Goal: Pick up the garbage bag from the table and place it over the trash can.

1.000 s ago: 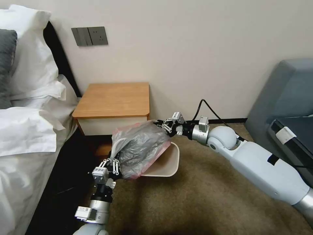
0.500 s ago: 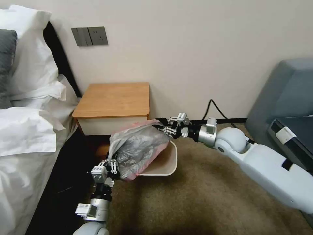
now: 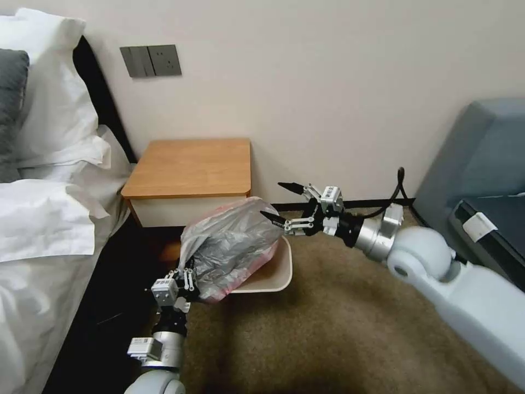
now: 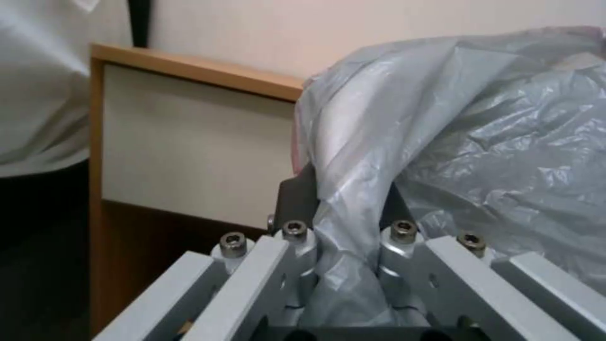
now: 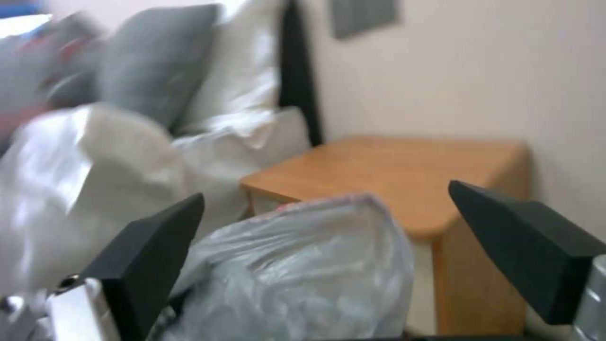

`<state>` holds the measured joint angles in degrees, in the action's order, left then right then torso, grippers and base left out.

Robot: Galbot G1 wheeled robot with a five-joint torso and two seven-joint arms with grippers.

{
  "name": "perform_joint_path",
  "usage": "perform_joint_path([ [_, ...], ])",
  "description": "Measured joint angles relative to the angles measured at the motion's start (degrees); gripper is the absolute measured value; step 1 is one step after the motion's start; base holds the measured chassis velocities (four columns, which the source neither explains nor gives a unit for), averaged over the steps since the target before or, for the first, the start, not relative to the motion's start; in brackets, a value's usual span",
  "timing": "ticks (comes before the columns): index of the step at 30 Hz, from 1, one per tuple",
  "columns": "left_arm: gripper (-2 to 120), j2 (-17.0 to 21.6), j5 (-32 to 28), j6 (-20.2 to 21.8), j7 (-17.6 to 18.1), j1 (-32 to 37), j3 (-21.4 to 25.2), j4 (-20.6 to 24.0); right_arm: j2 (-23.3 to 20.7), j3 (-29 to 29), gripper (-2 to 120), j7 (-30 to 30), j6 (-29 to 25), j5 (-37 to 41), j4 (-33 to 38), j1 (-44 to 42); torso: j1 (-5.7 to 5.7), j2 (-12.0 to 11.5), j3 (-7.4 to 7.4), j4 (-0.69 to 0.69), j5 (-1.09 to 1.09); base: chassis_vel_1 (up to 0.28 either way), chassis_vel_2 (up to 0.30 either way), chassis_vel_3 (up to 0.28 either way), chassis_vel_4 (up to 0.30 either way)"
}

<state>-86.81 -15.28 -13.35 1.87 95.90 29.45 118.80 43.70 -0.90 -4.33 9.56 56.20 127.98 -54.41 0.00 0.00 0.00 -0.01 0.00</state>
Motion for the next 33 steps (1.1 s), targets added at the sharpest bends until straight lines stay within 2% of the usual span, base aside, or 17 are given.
perform_joint_path([
  [1,8,-0.21,-0.31,0.25,0.46,-0.08,-0.01,0.18,1.0,-0.63,100,-4.77,1.56,2.2,1.97,-0.36,0.0,0.0,0.0,0.0,0.0,0.0,0.0,0.0,0.0],
  [3,8,-0.83,-0.68,0.55,1.31,-0.27,0.05,0.51,6.03,-2.46,100,-20.62,6.54,10.96,6.99,-1.07,0.0,0.0,0.0,0.03,0.0,0.0,0.0,0.0,0.0],
  [4,8,-0.83,-0.68,0.55,1.31,-0.27,0.05,0.51,6.03,-2.46,100,-20.62,6.54,10.96,6.99,-1.07,0.0,0.0,0.0,0.03,0.0,0.0,0.0,0.0,0.0],
  [6,8,-1.17,-1.18,0.87,1.71,-0.36,0.09,0.9,9.4,-3.15,100,-25.35,8.06,13.46,8.18,-2.9,0.0,0.0,0.0,0.03,-0.02,0.0,0.0,0.0,0.0],
  [8,8,-1.2,-1.21,0.9,1.73,-0.36,0.09,0.94,9.82,-3.24,100,-25.71,8.19,13.47,8.25,-3.24,0.0,0.0,0.0,0.03,-0.01,0.0,0.0,0.0,0.0],
  [12,8,-1.65,-1.47,1.18,1.88,-0.45,0.2,1.32,15.26,-3.49,100,-26.22,9.24,10.58,7.22,-9.52,0.0,0.0,0.0,0.01,-0.01,0.0,0.0,0.0,0.0],
  [15,8,-1.9,-1.62,1.28,1.91,-0.66,0.23,1.46,17.14,-3.33,100,-25.39,9.29,9.31,5.78,-11.29,0.0,0.0,0.0,0.0,0.0,0.0,0.0,0.0,0.0],
  [21,8,-2.03,-1.68,1.36,1.92,-0.49,0.11,1.58,20.5,-4.8,100,-23.02,8.84,5.13,1.15,-11.31,0.0,0.0,0.0,0.01,0.0,0.0,0.0,0.0,0.0],
  [25,8,-2.04,-1.67,1.25,1.91,-0.15,0.11,1.69,21.14,-5.46,99,-22.29,8.47,4.1,-0.52,-10.52,0.0,0.0,0.0,0.02,-0.01,0.0,0.0,0.0,0.0],
  [29,8,-2.05,-1.65,1.11,1.91,0.09,0.25,1.73,21.76,-6.19,87,-21.26,7.98,2.81,-2.14,-9.79,0.0,0.0,0.01,0.02,-0.01,0.0,0.0,0.0,0.0],
  [30,8,-2.05,-1.65,1.11,1.91,0.09,0.25,1.73,21.76,-6.19,87,-21.26,7.98,2.81,-2.14,-9.79,0.0,0.0,0.01,0.02,-0.01,0.0,0.0,0.0,0.0],
  [33,8,-2.29,-1.59,1.08,1.89,-0.01,0.2,1.74,22.11,-6.57,71,-20.14,7.4,1.5,-3.06,-9.76,0.0,0.0,0.0,0.01,0.0,0.0,0.0,0.0,0.0],
])
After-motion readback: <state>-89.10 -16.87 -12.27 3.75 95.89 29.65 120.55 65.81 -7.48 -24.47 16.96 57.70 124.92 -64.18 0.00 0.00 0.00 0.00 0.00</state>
